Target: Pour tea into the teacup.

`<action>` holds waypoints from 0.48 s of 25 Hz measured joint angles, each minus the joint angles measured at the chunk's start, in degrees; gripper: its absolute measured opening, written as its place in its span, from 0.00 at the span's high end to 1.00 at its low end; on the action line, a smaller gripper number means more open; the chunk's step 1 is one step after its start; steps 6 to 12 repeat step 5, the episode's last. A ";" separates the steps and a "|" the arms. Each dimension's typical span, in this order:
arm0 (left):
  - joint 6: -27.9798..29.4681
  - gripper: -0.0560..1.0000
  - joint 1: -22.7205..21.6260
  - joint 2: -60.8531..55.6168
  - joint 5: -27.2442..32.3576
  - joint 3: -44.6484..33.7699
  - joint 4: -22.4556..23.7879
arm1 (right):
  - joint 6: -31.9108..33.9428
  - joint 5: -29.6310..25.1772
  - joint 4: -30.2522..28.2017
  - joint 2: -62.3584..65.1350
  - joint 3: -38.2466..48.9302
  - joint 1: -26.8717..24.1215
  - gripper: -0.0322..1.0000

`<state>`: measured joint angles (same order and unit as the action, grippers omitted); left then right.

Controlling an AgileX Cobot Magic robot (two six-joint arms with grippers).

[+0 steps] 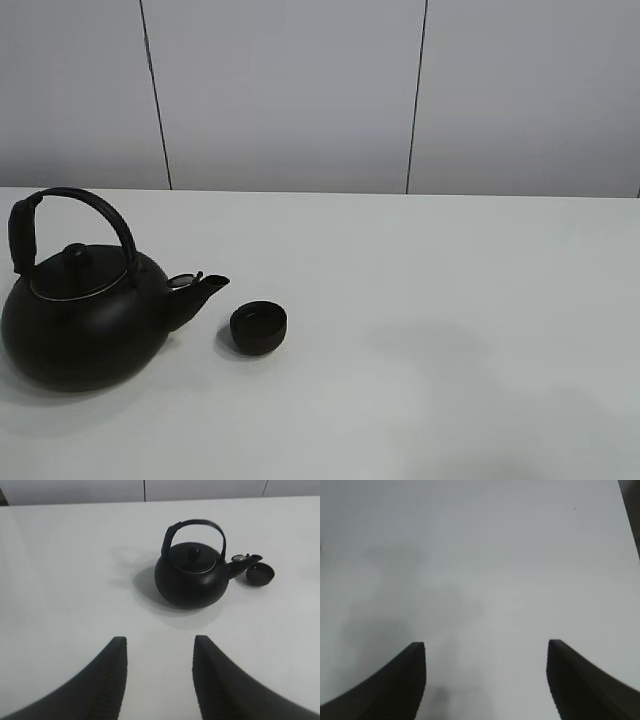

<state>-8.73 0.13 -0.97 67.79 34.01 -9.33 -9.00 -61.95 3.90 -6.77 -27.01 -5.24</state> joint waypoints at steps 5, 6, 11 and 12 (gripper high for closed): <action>-0.18 0.65 0.00 0.00 -1.58 -5.93 1.01 | 0.00 0.00 0.00 0.00 0.00 0.00 0.51; -0.18 0.65 0.00 0.00 -1.58 -5.93 1.01 | 0.00 0.00 0.00 0.00 0.00 0.00 0.51; -0.18 0.65 0.00 0.00 -1.58 -5.93 1.01 | 0.00 0.00 0.00 0.00 0.00 0.00 0.51; -0.18 0.65 0.00 0.00 -1.58 -5.93 1.01 | 0.00 0.00 0.00 0.00 0.00 0.00 0.51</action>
